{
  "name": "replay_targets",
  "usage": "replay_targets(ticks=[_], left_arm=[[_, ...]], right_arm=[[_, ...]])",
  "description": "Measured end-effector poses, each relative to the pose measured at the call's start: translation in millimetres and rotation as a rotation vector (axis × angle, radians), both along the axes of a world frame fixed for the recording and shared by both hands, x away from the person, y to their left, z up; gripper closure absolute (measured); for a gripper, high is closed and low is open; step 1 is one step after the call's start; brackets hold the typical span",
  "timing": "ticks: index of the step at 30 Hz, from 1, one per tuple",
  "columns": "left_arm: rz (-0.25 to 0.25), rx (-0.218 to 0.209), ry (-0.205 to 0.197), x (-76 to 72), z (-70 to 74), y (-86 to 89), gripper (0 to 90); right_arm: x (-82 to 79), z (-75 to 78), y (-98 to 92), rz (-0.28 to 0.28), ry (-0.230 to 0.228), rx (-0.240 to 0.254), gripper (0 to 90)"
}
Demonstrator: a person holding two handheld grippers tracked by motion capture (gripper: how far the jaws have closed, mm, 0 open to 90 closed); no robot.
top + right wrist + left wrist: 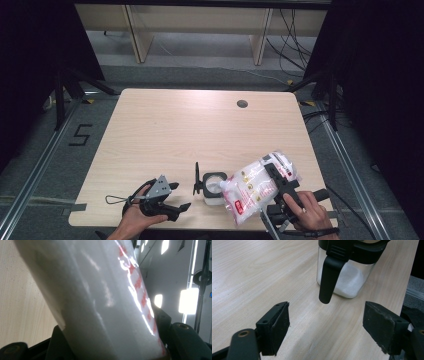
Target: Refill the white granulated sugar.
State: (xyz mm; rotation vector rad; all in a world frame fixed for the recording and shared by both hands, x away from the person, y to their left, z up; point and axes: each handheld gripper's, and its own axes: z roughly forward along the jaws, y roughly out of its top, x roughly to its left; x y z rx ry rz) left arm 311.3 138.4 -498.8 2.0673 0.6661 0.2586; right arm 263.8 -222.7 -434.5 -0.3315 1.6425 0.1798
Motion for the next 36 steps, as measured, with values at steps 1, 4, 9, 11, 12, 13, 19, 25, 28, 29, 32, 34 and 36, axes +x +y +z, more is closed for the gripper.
replay_targets(ticks=[1, 4, 9, 11, 12, 13, 19, 25, 28, 29, 32, 34, 36], left_arm=[[-0.003, 0.004, 0.001, 0.1, 0.1, 0.2, 20.9], [0.002, -0.009, -0.003, -0.5, -0.6, -0.5, 20.9], [0.001, -0.008, -0.003, -0.7, -0.7, -0.6, 20.9], [0.003, -0.008, 0.001, -0.3, -0.2, -0.5, 20.9], [-0.003, 0.005, 0.0, 0.3, 0.2, 0.3, 20.9], [-0.003, 0.002, -0.001, 0.1, -0.3, 0.1, 21.0], [-0.002, 0.001, -0.002, -0.1, -0.3, 0.1, 20.9], [0.002, -0.009, -0.001, -0.4, -0.6, -0.6, 21.0], [0.019, -0.024, 0.021, -2.1, -0.9, -1.3, 20.9], [0.012, -0.011, 0.013, -0.9, 0.1, -0.6, 20.9], [0.001, -0.007, -0.002, -0.6, -0.7, -0.3, 21.0], [0.019, -0.022, 0.019, -1.9, -1.0, -1.2, 20.9], [0.003, -0.008, -0.001, 0.0, -0.2, -0.4, 20.9]], right_arm=[[0.3, 0.9, 0.4, 0.005, -0.003, -0.014, 46.7], [-0.1, 3.0, 1.5, 0.011, -0.021, -0.048, 46.7], [-0.1, 0.7, 1.3, -0.003, 0.004, -0.034, 46.7], [-0.5, 0.9, 1.8, -0.004, -0.005, -0.039, 46.7], [0.0, 1.4, 1.9, 0.002, -0.008, -0.048, 46.7], [-0.5, 0.8, 1.7, -0.007, -0.003, -0.046, 46.7], [0.4, 0.3, 2.5, 0.01, -0.02, -0.058, 46.8], [0.5, -0.5, 2.0, 0.007, -0.004, -0.043, 46.8], [-0.3, 0.8, 1.8, 0.0, 0.004, -0.043, 46.8], [-0.5, -1.6, 1.1, -0.011, 0.016, -0.013, 46.8], [0.4, 1.8, 1.7, 0.008, -0.014, -0.06, 46.8], [0.6, 1.7, 1.6, 0.009, -0.014, -0.061, 46.8], [0.3, -0.8, 1.1, -0.007, 0.009, -0.038, 46.8]])
